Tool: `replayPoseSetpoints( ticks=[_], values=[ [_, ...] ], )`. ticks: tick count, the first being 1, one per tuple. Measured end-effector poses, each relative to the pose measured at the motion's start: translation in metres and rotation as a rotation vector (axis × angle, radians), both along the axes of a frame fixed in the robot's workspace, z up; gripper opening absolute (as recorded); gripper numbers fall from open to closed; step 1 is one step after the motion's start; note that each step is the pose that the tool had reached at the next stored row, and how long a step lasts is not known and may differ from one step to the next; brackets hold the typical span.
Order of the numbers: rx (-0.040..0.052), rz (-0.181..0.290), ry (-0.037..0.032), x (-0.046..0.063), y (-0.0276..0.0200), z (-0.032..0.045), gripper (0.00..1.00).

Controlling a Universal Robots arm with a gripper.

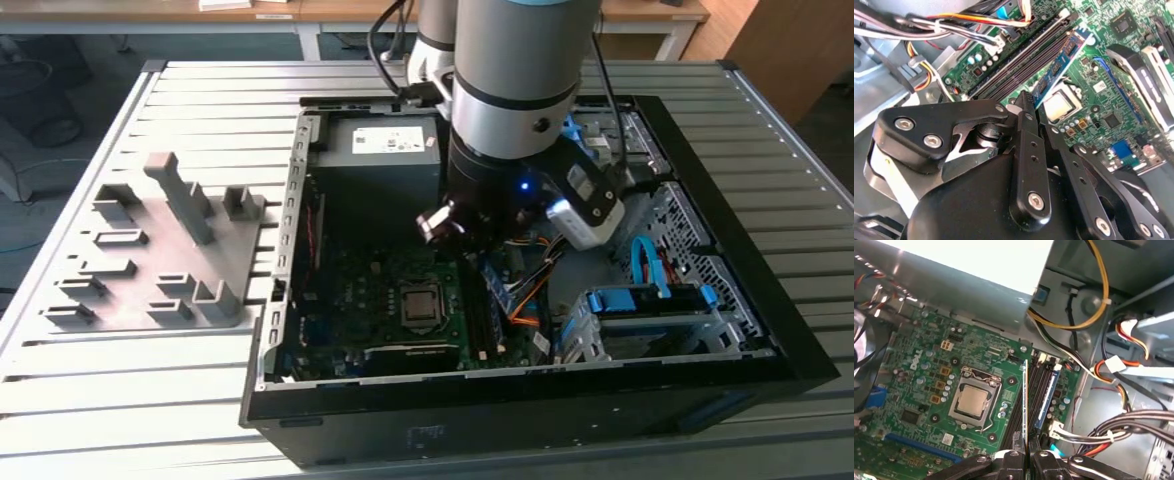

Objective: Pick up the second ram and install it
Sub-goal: 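Insert the second ram into the second slot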

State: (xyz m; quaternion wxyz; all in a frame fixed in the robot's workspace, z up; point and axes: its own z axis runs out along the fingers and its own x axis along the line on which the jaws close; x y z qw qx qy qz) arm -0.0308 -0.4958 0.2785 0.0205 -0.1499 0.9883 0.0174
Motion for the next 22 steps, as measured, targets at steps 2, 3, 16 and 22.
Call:
replayPoseSetpoints(
  ticks=[2,3,16,22],
  values=[
    [-0.0019,-0.033,0.0,0.0,0.0,-0.0003,0.14],
    [-0.0025,-0.05,0.0,0.0,0.0,-0.0004,0.14],
    [0.0068,-0.267,0.0015,-0.0001,0.0,-0.0029,0.14],
    [0.0489,-0.32,0.007,-0.0004,0.0,-0.0032,0.14]
  ],
)
